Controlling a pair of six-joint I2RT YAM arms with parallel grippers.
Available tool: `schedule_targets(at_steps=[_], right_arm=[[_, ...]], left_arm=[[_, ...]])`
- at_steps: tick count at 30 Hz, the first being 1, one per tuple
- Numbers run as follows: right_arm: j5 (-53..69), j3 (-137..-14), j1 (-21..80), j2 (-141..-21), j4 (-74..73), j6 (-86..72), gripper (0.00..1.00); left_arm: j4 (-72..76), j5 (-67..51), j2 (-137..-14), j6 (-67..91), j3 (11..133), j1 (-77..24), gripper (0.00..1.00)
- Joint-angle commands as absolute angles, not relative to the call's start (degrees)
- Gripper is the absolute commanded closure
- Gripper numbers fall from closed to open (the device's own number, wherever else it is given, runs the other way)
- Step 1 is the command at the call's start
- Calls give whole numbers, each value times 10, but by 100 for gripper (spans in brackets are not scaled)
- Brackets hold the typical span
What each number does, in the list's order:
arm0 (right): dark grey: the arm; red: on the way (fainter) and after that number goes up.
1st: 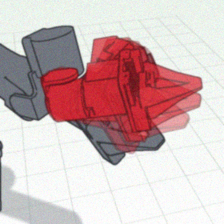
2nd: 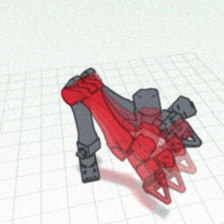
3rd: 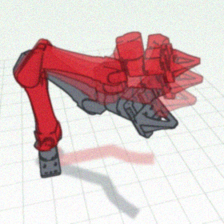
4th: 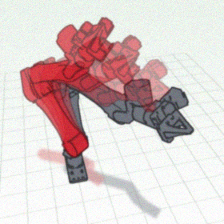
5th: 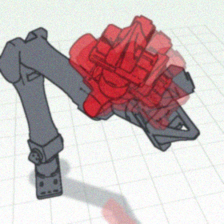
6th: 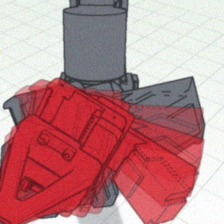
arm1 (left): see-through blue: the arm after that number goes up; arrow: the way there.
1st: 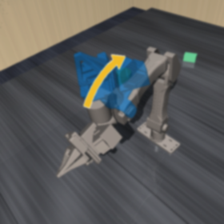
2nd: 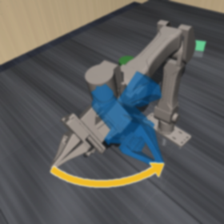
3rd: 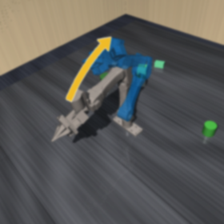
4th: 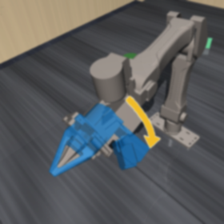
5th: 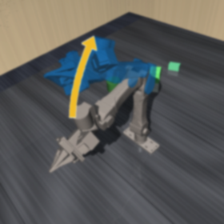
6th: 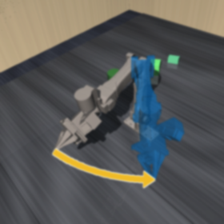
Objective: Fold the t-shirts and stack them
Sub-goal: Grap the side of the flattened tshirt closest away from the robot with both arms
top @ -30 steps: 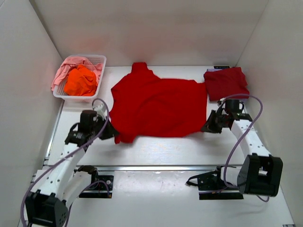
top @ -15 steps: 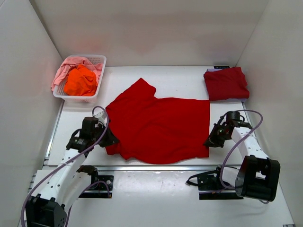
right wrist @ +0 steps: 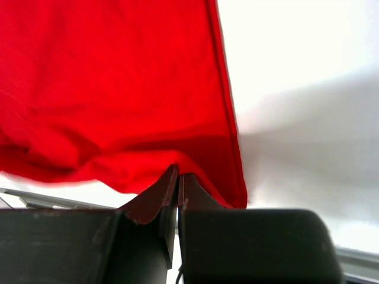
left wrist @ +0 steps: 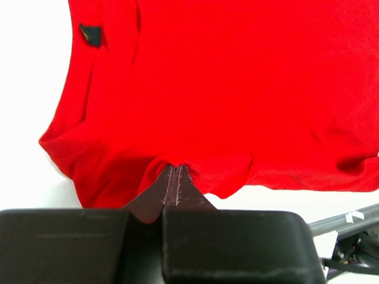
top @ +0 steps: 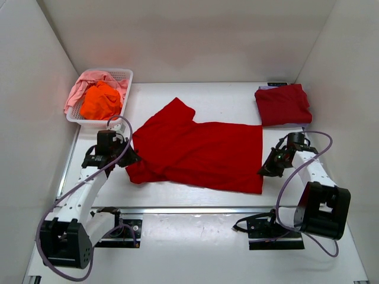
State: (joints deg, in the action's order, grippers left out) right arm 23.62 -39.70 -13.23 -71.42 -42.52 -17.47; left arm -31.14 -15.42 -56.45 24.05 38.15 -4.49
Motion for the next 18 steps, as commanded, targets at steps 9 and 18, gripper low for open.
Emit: schedule_targets(at_steps=[9,18], right_arm=[[248,-439,-134,-788,-363,-156,100],[241,-442,-128,-818,-341,-142,100]], left_arm=[[-245,-141,-651,215,425,-37,100],[-243,-104,-680,199,429,-28,100]])
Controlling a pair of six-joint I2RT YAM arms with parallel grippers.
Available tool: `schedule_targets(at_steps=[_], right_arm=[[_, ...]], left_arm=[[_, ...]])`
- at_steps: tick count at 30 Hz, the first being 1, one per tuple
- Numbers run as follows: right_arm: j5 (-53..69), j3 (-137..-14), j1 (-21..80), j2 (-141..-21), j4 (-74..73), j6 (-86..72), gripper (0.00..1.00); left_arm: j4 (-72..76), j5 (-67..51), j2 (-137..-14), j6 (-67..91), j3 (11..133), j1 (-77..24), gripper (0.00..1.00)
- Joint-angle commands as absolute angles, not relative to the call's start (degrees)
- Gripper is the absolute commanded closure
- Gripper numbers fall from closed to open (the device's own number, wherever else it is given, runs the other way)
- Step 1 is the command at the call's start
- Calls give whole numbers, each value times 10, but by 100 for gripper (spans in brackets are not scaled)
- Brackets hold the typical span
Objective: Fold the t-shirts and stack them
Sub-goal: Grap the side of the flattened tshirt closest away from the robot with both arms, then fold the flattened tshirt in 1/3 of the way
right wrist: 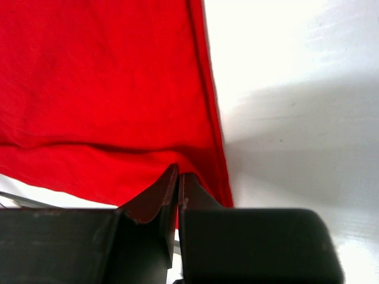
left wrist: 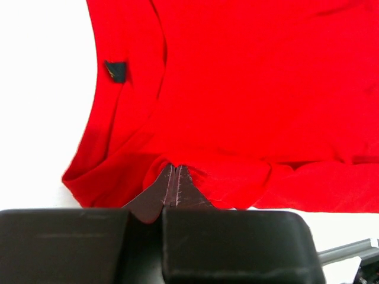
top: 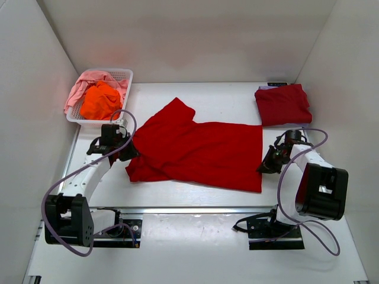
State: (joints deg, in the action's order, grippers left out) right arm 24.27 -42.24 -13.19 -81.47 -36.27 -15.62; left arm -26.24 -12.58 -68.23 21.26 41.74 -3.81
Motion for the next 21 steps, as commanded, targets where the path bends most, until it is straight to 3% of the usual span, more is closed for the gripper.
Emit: schedule_targets(at_steps=[1,14,15,17,19,21], right_arm=[[241,-444,-130,-818,-333,-140,100],[221,-461,-126,-855,-316,-132,100],[222,-461,-128,-863,-313,-129,100],[226,-463,-127,-868,-299,-126,90],[216,-472,-127,-867,-300,-124,70],[196,-481,-114,-859,-298,-122,64]], left_arm=[[-239,-107,-682,200,431,-32,100],[-222,-85,-712,194,420,-35,98],[-221,-84,-713,192,420,-33,93],[-217,-92,-717,189,421,-34,58],[-214,-96,-728,185,431,-34,46],[-223,-102,-737,178,450,-36,41]])
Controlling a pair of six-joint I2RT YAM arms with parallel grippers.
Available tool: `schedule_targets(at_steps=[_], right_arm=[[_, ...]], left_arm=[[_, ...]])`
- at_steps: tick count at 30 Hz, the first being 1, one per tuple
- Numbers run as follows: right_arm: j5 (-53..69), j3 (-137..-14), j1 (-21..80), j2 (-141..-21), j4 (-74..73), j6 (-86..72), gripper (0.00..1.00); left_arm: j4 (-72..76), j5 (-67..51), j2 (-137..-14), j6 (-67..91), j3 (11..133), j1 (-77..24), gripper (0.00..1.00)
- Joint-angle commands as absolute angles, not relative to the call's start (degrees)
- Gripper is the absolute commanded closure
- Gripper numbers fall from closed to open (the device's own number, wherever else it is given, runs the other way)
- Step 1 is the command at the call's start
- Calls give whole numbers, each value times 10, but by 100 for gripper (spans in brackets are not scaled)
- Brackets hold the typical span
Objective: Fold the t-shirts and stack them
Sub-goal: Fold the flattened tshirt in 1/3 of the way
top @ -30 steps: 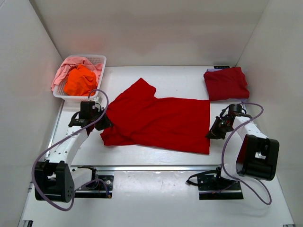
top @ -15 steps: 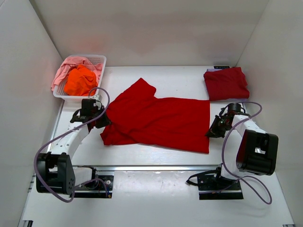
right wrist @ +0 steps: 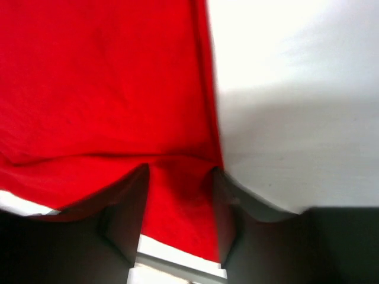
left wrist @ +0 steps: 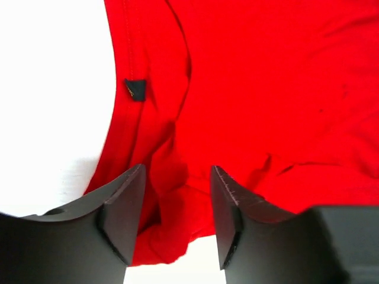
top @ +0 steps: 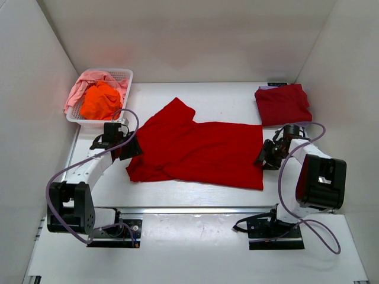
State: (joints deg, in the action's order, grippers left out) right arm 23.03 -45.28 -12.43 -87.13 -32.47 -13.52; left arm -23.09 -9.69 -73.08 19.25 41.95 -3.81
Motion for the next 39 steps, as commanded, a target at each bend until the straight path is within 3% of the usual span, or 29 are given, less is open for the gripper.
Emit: schedule_targets(at_steps=[1,4,8,10,11,14,22,39], right_arm=[[170,-487,-103,-845,-302,-125,54],[84,-508,-63,-812,-326,-117,40],[70,-519,-49,-777,-359,-113,43],[90,-513,-47,-772,-361,-114,56],[108,-508,-46,-770,-361,-116,72],[148,-497,-27,-767,-374,-128,100],[171,-449,30,-814,-367,-134,100],[21,-541,-11,-976,-383,-68,99]], left_arm=[[-235,-105,-747,171,467,-37,40],[-273,-119,-769,157,494,-48,37],[-309,-94,-780,131,495,-62,37],[-319,-90,-785,122,490,-63,39],[-328,-84,-788,117,492,-65,40],[-352,-66,-799,99,498,-76,44],[-374,-1,-838,69,495,-79,51],[-419,-1,-844,45,496,-90,49]])
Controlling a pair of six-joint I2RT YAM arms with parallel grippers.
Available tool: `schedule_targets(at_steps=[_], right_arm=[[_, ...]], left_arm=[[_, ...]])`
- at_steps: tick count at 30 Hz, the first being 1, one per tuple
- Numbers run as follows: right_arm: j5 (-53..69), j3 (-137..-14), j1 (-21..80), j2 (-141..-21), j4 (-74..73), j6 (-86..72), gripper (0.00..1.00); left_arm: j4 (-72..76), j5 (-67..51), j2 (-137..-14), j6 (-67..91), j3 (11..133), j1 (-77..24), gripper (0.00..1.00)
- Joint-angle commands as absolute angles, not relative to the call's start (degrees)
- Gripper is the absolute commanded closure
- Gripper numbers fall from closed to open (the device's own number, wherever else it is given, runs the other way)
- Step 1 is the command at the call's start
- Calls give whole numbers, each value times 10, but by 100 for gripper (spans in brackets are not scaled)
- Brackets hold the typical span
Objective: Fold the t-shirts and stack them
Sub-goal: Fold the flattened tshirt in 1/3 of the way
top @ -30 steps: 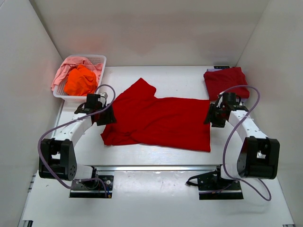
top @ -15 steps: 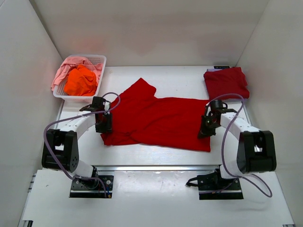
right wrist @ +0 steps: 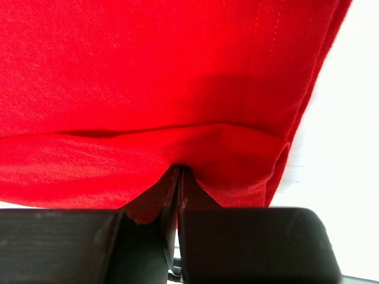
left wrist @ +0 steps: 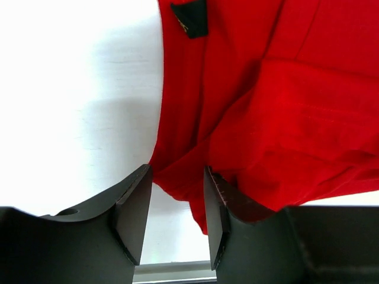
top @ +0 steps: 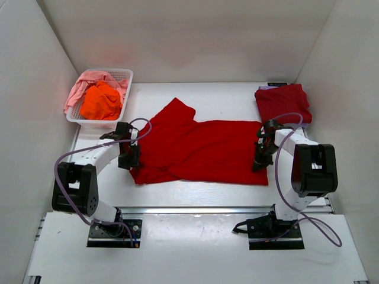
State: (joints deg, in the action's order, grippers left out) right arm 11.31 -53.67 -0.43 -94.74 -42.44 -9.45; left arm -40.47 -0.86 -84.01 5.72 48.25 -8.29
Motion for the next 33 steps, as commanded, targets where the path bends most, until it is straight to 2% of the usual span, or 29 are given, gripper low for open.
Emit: schedule_targets(at_steps=[1,5,7,8,9,10,20,21,22,25,28,33], right_arm=[[21,-546,-13,-981,-381,-68,100],[18,-561,-16,-985,-389,-69,100],[18,-559,-23,-983,-388,-69,100],[17,-562,-25,-982,-388,-69,100],[15,-562,-29,-980,-392,-63,100],[16,-568,-32,-981,-396,-63,100],[0,-573,-63,-986,-403,-58,100],[2,-578,-63,-986,-403,-55,100],[0,-577,-62,-987,-403,-56,99],[1,-577,-47,-986,-405,-53,100],[2,-573,-31,-984,-400,-56,100],[0,-577,-4,-978,-396,-57,100]], left_arm=[[-421,-10,-849,44,496,-97,49],[-430,-15,-878,40,495,-112,51],[-429,-22,-896,36,495,-118,60],[-429,-25,-906,34,495,-118,73],[-430,-23,-914,33,495,-122,95],[-432,-11,-920,32,496,-117,100],[-436,108,-886,50,519,-97,100],[-437,126,-877,54,528,-98,97],[-445,131,-870,54,534,-98,73],[-451,107,-839,59,545,-96,40],[-463,81,-792,62,554,-88,40],[-473,-28,-684,121,493,-103,48]])
